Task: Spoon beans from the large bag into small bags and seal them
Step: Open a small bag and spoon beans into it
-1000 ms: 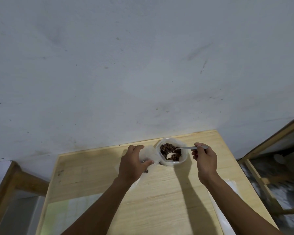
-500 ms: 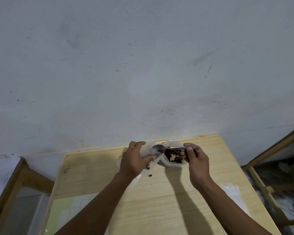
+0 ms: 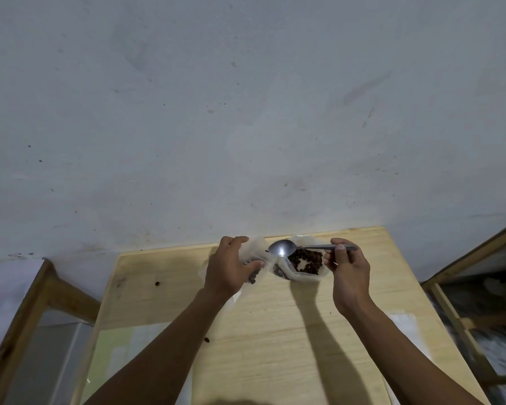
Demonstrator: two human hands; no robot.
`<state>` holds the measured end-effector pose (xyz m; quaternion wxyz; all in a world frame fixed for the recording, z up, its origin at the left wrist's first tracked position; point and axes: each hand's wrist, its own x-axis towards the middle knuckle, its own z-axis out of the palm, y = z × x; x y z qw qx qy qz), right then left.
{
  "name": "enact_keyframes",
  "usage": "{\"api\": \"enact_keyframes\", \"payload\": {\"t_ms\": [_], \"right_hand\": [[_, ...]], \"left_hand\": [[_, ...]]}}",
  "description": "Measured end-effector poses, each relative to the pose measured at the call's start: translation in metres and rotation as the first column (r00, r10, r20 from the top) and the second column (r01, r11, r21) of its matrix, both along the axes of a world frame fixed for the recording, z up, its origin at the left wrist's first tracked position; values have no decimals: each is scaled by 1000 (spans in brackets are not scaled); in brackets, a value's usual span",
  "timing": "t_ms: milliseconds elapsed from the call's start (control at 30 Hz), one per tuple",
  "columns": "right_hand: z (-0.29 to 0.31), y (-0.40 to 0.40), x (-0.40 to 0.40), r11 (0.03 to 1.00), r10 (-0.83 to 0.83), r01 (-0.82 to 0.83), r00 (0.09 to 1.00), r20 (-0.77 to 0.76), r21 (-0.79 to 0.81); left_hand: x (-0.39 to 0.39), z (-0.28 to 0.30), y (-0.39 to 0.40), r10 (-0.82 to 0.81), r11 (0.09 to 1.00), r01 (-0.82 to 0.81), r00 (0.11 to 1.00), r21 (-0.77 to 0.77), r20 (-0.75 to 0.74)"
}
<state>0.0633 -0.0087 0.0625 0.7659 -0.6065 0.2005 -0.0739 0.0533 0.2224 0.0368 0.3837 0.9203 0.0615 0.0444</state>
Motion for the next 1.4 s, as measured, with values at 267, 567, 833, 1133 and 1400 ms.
{"api": "enact_keyframes", "payload": {"t_ms": [267, 567, 833, 1133, 1400], "right_hand": [[-27, -18, -18, 996, -81, 84, 973, -217, 4], [-83, -26, -58, 962, 79, -177, 909, -410, -208], [-97, -34, -55, 874, 91, -322, 845, -527, -365], [-20, 22, -56, 685, 613, -600, 781, -120, -412], [16, 50, -47, 767, 577, -518, 815, 53, -378]], "left_hand": [[-12, -3, 4, 77, 995, -74, 996, -62, 45], [-36, -4, -2, 135, 977, -118, 988, -178, 82], [-42, -2, -5, 150, 958, -131, 987, -256, 54], [-39, 8, -14, 158, 925, -141, 987, -354, 18], [-52, 22, -16, 115, 814, -96, 993, -572, -3]]}}
